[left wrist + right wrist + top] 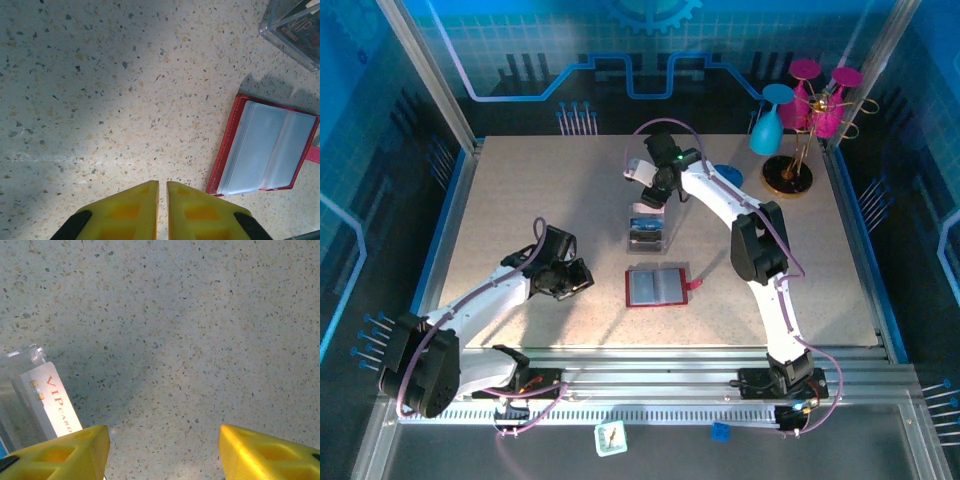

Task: Take the credit cards out of the card holder

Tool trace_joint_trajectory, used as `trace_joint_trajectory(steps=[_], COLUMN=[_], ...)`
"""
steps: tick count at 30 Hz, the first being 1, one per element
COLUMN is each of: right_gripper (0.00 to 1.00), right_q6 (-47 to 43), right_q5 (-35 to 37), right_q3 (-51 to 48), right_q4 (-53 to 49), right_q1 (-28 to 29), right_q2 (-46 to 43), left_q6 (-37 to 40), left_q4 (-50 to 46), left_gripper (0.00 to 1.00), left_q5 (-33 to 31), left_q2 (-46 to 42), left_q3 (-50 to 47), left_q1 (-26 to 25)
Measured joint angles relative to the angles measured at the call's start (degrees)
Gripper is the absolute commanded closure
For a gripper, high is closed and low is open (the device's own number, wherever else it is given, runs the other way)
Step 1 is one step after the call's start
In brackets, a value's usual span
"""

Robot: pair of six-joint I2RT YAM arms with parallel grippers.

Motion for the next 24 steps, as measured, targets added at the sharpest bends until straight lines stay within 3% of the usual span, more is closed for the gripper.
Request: trace_joint_trajectory(steps=[15,24], right_gripper=[0.41,0.45], right_q6=[1.11,9.44], right_q5=[-1.44,-6.23], right_q3=[-1.79,-19.52], right_q4=[-1.64,2.71], right_q1=[0.02,0.28], right_q2=[-1.07,-17.03], left_q6=[0.00,-0.04], left_q4=[0.87,5.09], left_gripper=[0.85,0.84], left_q5=[1.44,3.65], left_q2=[-0.37,1.81], left_q3=[-0.79,-0.79], left_q1=[-0.02,-0.76])
